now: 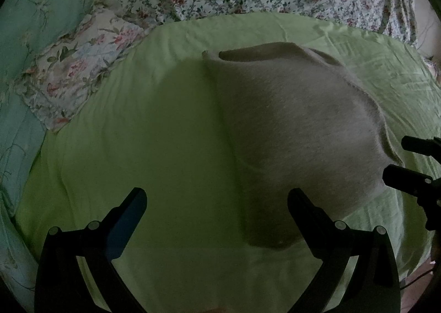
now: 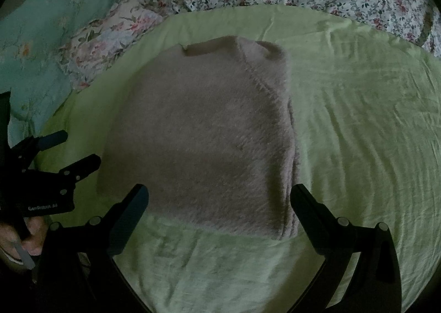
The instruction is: Fold small clothes
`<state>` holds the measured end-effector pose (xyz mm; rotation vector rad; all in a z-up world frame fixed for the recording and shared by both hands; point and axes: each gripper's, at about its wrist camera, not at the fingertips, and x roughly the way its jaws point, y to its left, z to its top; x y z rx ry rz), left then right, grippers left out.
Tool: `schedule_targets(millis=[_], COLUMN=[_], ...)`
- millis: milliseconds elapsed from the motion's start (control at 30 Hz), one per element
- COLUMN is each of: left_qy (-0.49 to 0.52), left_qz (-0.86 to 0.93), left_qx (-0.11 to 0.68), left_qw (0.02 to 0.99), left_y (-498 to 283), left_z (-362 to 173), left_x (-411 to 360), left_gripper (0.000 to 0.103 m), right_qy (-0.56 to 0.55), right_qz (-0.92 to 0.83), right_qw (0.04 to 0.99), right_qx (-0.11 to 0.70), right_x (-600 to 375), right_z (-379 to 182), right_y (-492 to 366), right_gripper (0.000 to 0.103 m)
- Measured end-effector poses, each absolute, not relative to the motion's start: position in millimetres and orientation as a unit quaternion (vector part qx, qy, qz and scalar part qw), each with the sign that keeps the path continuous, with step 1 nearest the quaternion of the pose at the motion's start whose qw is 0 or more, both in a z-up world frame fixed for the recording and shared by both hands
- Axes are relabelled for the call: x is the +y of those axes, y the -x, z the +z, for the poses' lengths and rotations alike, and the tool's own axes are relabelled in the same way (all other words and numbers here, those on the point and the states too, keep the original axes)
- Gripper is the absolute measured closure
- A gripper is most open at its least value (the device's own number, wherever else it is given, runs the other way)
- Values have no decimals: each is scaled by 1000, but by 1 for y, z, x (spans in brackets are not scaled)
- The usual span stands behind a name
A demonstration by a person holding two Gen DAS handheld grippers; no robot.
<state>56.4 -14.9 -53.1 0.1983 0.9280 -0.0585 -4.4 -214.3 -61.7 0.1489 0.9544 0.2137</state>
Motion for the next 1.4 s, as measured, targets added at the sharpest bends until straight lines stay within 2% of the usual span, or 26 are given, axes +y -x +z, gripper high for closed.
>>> schedule_targets(millis=[1400], left_qy=[-93], left_qz=[-34], left_qx=[444], left_qw=[891], left_y=[-58], left_z=[-48], left_x=[-21], left_gripper=[1], right_qy=[-83], right_qz=[105], right_qw=[879], right_qx=[457], right_x=[-219], right_z=[-56], right_y=[-2], right_gripper=[1])
